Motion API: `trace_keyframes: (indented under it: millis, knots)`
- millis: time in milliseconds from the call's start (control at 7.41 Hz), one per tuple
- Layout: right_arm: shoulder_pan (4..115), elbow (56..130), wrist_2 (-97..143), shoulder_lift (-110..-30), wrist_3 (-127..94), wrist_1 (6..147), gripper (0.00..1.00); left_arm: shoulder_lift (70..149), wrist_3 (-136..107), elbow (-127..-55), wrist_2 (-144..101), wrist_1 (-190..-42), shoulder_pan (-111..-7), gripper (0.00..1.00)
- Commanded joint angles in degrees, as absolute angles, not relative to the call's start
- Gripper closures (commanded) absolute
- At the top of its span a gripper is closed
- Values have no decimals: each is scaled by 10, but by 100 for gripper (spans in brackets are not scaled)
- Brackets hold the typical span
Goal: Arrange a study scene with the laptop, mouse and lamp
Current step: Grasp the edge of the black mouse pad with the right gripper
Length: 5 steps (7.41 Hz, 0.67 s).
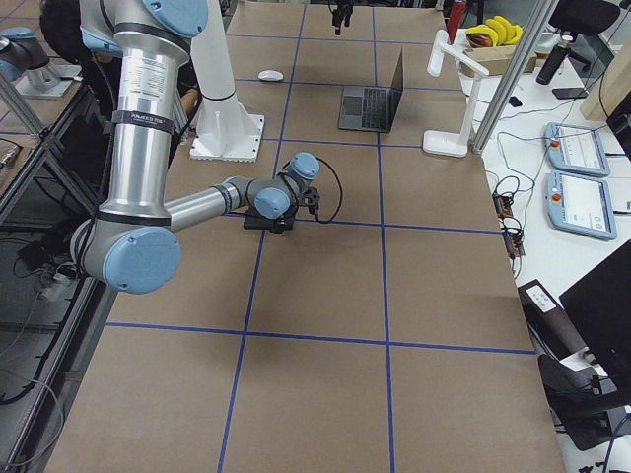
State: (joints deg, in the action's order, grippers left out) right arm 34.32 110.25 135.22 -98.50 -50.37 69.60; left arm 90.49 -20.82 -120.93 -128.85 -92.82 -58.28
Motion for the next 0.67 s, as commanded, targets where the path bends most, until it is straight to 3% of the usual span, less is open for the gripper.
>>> trace_keyframes:
  millis: [0, 540]
  knots:
    - [343, 1090, 1353, -978, -503, 696, 13, 888, -207, -1207, -1288, -956, -581, 0]
    - [345, 1091, 1354, -978, -502, 697, 54, 886, -204, -1206, -1275, -961, -582, 0]
